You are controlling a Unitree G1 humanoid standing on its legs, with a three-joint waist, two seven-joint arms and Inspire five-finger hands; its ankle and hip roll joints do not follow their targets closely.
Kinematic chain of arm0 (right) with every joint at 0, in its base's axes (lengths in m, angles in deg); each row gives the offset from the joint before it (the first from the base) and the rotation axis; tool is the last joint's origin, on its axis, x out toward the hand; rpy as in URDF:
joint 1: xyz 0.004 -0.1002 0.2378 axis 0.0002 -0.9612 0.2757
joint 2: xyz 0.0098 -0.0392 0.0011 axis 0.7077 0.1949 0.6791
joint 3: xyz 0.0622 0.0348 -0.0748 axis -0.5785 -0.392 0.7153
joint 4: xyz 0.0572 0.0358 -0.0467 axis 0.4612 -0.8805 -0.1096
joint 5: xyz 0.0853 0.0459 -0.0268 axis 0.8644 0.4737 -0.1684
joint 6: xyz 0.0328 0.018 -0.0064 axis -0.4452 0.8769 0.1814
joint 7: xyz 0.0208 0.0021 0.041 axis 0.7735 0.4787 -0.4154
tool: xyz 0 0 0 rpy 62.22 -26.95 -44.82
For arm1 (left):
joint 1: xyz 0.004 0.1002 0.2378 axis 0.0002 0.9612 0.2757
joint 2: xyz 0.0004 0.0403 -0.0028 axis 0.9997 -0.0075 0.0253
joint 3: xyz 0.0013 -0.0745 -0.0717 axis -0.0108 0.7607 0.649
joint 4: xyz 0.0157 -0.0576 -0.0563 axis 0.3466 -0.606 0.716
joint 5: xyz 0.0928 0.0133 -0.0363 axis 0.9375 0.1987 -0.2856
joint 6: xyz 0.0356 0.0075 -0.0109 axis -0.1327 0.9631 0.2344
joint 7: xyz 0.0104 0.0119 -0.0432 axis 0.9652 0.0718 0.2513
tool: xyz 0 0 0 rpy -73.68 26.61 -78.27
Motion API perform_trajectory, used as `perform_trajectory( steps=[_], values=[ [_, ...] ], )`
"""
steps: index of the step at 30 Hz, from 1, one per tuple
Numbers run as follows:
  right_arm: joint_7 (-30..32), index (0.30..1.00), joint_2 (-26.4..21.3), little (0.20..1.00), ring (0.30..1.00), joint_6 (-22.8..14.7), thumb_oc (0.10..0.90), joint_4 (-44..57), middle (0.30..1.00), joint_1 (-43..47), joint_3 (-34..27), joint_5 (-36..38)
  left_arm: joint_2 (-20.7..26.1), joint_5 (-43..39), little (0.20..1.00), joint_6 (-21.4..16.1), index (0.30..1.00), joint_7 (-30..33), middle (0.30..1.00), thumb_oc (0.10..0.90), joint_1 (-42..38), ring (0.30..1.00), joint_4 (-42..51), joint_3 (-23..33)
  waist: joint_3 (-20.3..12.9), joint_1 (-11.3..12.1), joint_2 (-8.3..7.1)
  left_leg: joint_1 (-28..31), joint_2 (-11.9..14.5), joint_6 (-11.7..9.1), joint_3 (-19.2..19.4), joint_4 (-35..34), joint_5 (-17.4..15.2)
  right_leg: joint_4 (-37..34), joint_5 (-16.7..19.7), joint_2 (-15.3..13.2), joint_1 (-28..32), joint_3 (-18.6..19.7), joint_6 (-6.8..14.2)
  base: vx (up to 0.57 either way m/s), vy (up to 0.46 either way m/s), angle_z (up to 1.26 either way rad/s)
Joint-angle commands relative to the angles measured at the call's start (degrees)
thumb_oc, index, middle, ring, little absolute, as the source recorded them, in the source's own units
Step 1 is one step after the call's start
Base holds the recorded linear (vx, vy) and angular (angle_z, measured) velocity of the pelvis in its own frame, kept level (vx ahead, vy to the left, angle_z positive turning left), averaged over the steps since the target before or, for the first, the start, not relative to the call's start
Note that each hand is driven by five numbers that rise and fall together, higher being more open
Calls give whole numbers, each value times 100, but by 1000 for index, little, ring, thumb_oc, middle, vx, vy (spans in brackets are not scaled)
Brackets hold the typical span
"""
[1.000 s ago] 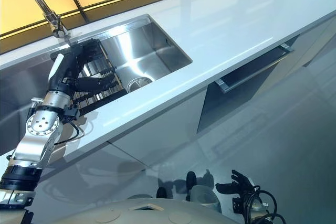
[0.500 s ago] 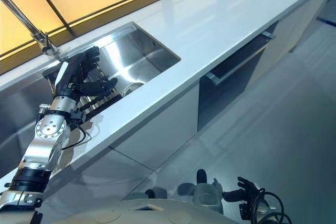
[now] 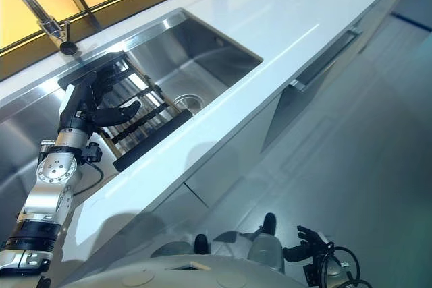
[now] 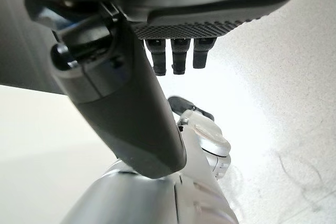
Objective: Pick up plates and place into dishwasher.
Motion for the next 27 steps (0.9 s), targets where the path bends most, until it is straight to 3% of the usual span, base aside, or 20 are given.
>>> perform_trajectory(
  steps=[1, 3, 14, 27],
  values=[
    [16, 900, -177, 900, 900, -178, 800, 312, 900, 430, 162, -17, 244, 100, 900, -399, 900, 276, 900, 800, -496, 900, 650, 190, -161, 14, 241, -530, -103, 87, -648, 142, -82, -87, -489, 70, 560, -17, 329, 58, -95, -12],
    [75, 900, -142, 900, 900, -168, 800, 248, 900, 420, 194, -62, 237, 88, 900, -394, 900, 259, 900, 800, -468, 900, 650, 180, -190, -1, 260, -518, -126, 96, -648, 138, -74, -222, -453, 173, 628, 119, 285, 69, -97, -16],
    [96, 900, -208, 900, 900, -33, 800, 89, 900, 379, 49, 134, 121, 60, 900, -397, 900, 72, 900, 800, -356, 900, 770, 151, -265, -131, 468, -412, -16, -45, -337, -86, 63, -473, -561, 330, 951, -40, 144, 47, -35, 2],
    [-251, 900, -166, 900, 900, 56, 800, 20, 900, 256, -42, 289, 70, -14, 900, -158, 900, -136, 900, 800, -263, 900, 815, 250, -334, -174, 535, -296, -14, -84, -292, -97, 55, -567, -613, 339, 1158, -74, 111, 10, -4, 3]
  ],
)
